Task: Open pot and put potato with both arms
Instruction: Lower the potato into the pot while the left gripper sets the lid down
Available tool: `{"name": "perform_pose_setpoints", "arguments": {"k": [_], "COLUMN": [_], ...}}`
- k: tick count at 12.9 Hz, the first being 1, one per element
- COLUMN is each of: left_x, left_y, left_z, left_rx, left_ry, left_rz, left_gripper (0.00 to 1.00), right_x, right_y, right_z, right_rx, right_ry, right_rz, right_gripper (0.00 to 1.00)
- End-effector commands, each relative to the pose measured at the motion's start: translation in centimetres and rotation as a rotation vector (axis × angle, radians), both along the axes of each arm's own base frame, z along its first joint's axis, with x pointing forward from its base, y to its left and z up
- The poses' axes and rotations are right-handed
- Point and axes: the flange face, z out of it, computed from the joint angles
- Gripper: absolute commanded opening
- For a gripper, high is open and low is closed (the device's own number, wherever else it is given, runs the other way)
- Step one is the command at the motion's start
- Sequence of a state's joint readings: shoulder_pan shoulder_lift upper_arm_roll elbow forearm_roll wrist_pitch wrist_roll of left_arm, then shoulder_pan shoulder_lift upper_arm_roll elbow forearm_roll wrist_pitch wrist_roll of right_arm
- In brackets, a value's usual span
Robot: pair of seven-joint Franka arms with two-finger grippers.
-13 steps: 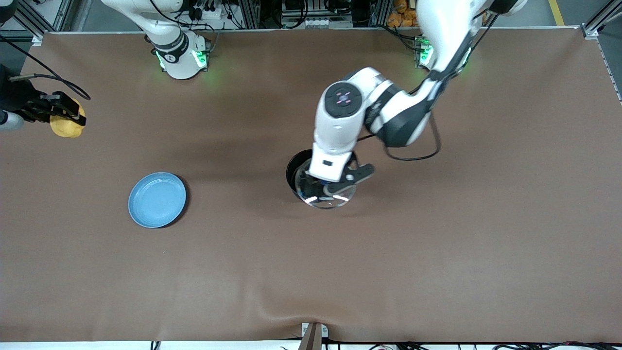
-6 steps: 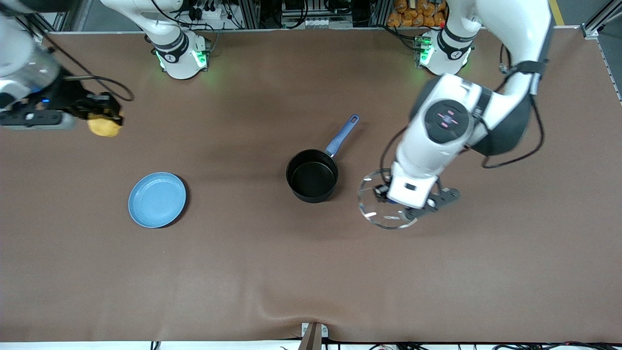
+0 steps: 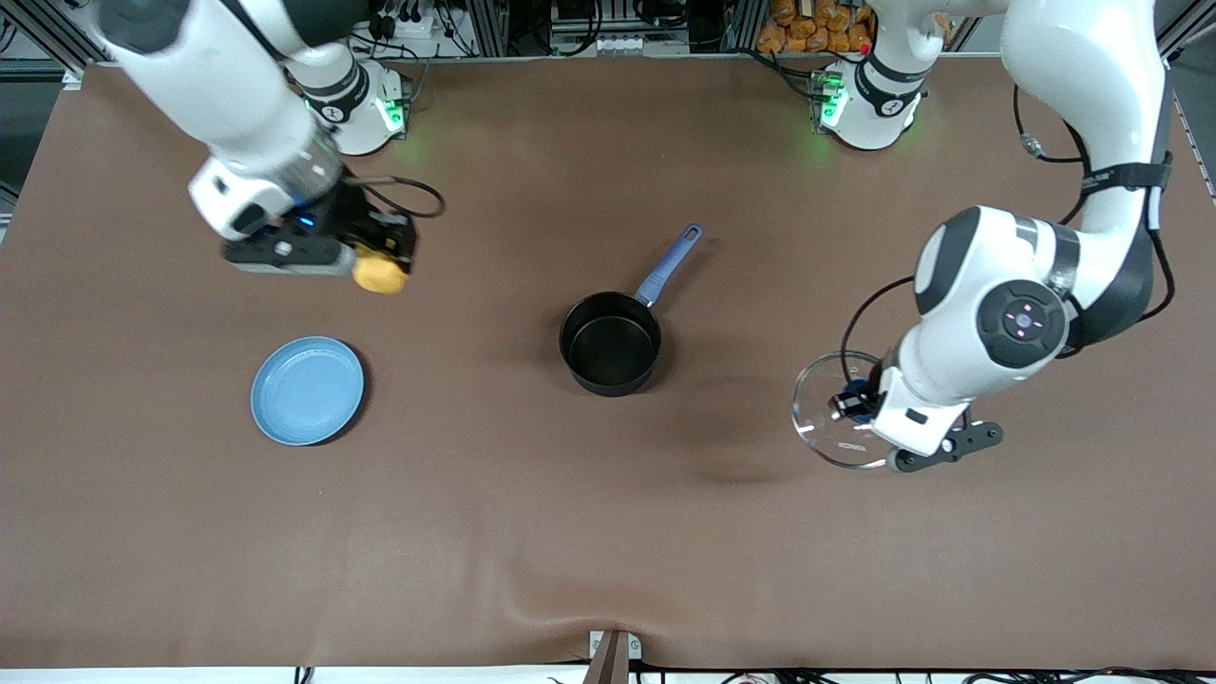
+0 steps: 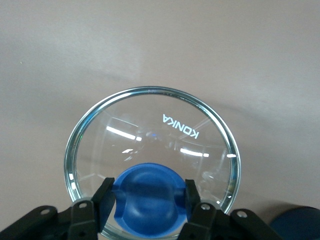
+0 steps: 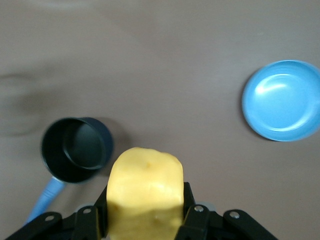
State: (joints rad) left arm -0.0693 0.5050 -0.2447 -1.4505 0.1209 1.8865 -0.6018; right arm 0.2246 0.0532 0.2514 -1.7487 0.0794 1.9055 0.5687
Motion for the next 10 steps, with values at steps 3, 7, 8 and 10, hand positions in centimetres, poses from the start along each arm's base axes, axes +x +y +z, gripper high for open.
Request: {"name": "perform_pose_setpoints", "arguments": {"k": [3,7,8,10], "left_x": [-1.4,-2.1,-2.4,-3.3], "left_y": [1.4,3.9,4.4,4.9], "left_z": [-4.2,-7.6,-8.4,-10.0], "left_rx": [-0.023,-0.025,-0.025,-0.026], "left_ry": [-0.012,-0.014,-0.014,-0.018], "left_rz": [-0.024,-0.013,-0.01,-0.01], "left_gripper": [0.0,0.0,0.0,0.0], "right_x": [1.4,0.8,0.4,-0.7], "right_y": [12.5,17.7,18.9,21.0], "right_z": [-8.7,-16.5,-18.1,-21.0], "right_rx": [-0.039,-0.131,-0.114,-0.095], "right_ry": [-0.043,-0.044,-0.052,-0.048], "right_rz": [0.05,0.151,0.167,0.188], "right_gripper": [0.0,0.0,0.0,0.0]}}
